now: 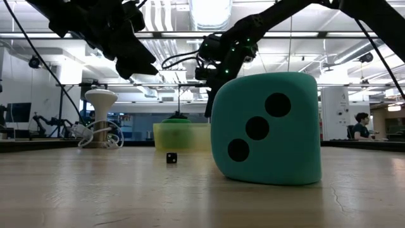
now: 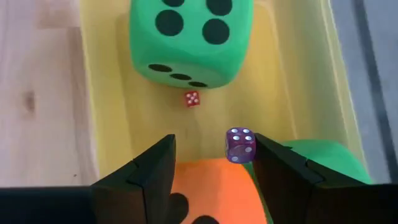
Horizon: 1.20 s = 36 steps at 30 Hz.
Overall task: Pick & Place Dice
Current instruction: Put the violet small die into the yellow bin, then put the left black small die into the yellow bin
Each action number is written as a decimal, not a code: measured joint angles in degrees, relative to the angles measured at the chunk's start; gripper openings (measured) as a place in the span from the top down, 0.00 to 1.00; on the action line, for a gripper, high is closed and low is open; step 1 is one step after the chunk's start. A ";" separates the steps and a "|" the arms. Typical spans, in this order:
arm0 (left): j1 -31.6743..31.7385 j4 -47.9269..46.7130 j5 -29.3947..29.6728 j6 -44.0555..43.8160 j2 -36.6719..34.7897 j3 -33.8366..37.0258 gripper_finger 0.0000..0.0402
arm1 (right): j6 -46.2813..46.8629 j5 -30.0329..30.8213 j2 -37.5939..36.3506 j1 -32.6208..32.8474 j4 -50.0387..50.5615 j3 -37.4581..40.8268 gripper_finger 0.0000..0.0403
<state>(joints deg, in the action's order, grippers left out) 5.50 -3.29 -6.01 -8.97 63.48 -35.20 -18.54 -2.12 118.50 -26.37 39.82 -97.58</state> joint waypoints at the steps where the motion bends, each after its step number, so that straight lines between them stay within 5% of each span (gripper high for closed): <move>1: 0.00 0.00 0.01 0.00 0.00 0.00 0.46 | -0.86 -0.94 0.00 -0.01 0.21 0.00 0.50; 8: 0.00 -0.66 0.01 -0.24 0.00 0.00 0.46 | -4.28 -4.83 -0.02 -0.07 -0.78 -0.27 0.50; 11: 0.00 -1.07 0.01 -0.25 0.00 0.00 0.46 | -1.60 1.07 0.18 0.03 -3.04 -0.25 0.50; 13: 0.00 -1.11 -0.01 -0.26 0.00 0.00 0.46 | -2.37 -7.02 0.52 -0.34 -1.75 -0.33 0.50; 16: 0.00 -1.28 0.00 -0.27 0.00 0.00 0.46 | -1.73 2.22 0.80 -0.12 -3.14 0.16 0.50; 19: 0.00 -1.32 0.01 -0.39 0.00 0.00 0.46 | -3.62 -1.97 1.15 -0.55 -0.83 0.39 0.50; 21: 0.00 -1.33 -0.01 -0.39 0.00 0.00 0.46 | -0.94 4.49 1.29 -0.49 -2.53 0.45 0.50; 24: -0.02 -1.33 0.01 -0.39 0.00 0.00 0.46 | -3.13 -3.16 1.22 -0.90 -2.26 0.51 0.50; 26: -0.02 -1.33 0.01 -0.39 0.00 0.00 0.46 | -0.50 6.02 1.25 -0.66 -4.58 0.52 0.51; 29: -0.02 -1.33 -0.01 -0.39 0.00 0.00 0.46 | -2.12 -6.44 1.25 -1.61 -2.15 0.55 0.52; 32: -0.02 -1.33 -0.01 -0.37 0.00 0.00 0.46 | 1.34 3.82 1.25 -1.48 -3.94 0.52 0.53; 34: -0.02 -1.33 0.01 -0.37 0.00 0.00 0.46 | -0.91 -3.96 1.25 -1.86 -2.34 0.52 0.53; 36: -0.02 -1.31 0.01 -0.36 0.00 0.00 0.46 | -0.46 0.27 1.25 -1.65 -3.79 0.55 0.54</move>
<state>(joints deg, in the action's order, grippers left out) 5.48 -4.60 -6.00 -9.33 63.48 -35.20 -19.00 -1.84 119.74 -28.02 36.03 -97.03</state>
